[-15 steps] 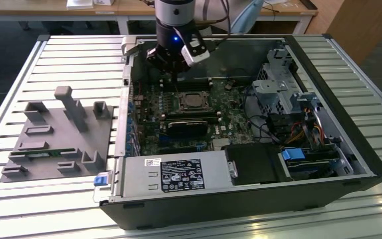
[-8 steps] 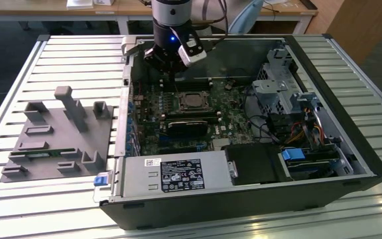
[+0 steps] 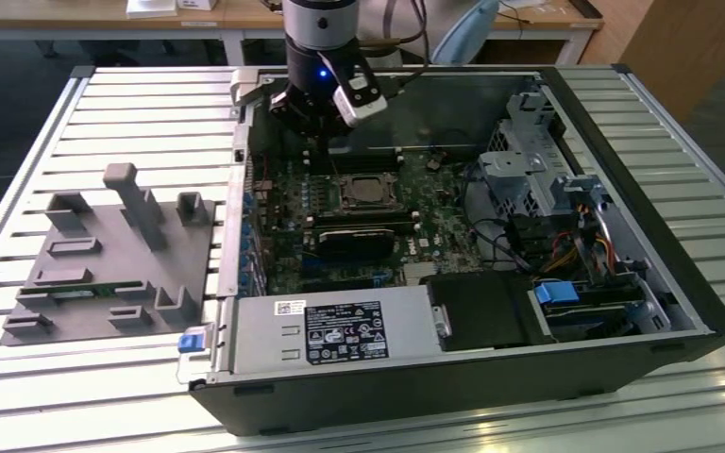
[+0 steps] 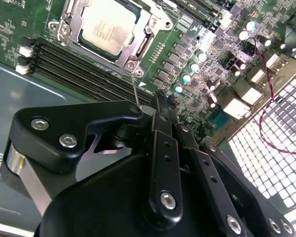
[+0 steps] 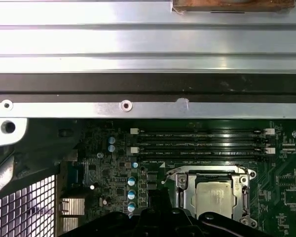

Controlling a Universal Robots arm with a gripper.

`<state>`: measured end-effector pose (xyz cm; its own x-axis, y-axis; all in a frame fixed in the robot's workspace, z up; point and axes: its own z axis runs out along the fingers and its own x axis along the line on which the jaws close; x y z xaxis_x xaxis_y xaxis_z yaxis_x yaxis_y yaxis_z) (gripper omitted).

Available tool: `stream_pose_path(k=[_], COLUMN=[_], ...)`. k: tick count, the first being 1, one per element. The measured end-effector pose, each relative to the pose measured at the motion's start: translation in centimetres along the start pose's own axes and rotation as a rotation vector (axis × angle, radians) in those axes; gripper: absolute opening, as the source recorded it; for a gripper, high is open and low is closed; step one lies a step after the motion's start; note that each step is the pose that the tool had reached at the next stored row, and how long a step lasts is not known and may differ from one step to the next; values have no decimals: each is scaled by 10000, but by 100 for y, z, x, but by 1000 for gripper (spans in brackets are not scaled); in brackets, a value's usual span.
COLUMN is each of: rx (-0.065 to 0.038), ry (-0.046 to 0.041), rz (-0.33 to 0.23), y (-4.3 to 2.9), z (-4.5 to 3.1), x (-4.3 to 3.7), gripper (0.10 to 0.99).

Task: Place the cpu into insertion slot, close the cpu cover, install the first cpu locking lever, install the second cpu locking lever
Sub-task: 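Install the first cpu locking lever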

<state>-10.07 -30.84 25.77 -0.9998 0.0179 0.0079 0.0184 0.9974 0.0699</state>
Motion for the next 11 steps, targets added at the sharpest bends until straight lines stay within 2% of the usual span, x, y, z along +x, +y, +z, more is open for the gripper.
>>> stream_pose_path(k=[11], rx=[2], ry=[2], rz=[0], y=[56], z=[28], x=[49], gripper=[106])
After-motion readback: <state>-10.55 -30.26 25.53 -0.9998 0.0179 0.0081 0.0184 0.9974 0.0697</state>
